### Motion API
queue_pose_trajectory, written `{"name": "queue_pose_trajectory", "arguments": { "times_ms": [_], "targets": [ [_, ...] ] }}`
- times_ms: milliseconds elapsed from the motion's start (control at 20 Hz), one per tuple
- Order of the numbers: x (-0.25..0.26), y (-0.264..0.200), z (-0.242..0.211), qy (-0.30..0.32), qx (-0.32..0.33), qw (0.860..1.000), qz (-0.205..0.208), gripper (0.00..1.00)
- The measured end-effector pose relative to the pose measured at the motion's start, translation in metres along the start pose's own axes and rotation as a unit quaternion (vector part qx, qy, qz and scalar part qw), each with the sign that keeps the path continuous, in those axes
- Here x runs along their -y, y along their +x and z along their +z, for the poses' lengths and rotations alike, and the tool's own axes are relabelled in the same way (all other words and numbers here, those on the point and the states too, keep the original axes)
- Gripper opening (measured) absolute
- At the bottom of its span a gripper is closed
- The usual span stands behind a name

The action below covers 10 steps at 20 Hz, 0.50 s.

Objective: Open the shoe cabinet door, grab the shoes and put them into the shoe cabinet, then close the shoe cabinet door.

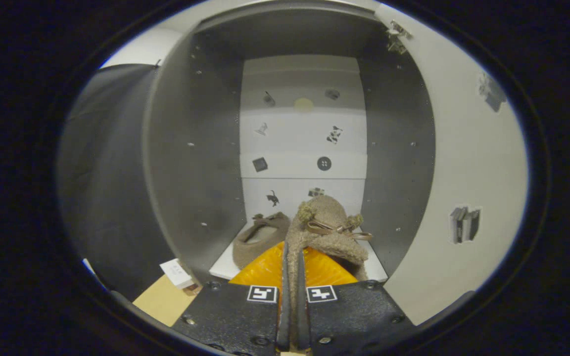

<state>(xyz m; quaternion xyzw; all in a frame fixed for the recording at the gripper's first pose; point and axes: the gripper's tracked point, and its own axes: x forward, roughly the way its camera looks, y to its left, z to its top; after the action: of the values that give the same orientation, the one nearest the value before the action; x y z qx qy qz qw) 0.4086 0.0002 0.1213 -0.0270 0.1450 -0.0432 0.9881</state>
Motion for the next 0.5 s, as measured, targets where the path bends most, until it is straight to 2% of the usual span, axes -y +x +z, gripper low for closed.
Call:
{"name": "queue_pose_trajectory", "arguments": {
  "times_ms": [150, 500],
  "targets": [
    [0.015, 0.054, -0.013, -0.028, -0.042, 0.998, -0.035, 0.09],
    [0.017, 0.137, -0.012, -0.075, -0.051, 0.995, -0.035, 0.08]
  ]
}}
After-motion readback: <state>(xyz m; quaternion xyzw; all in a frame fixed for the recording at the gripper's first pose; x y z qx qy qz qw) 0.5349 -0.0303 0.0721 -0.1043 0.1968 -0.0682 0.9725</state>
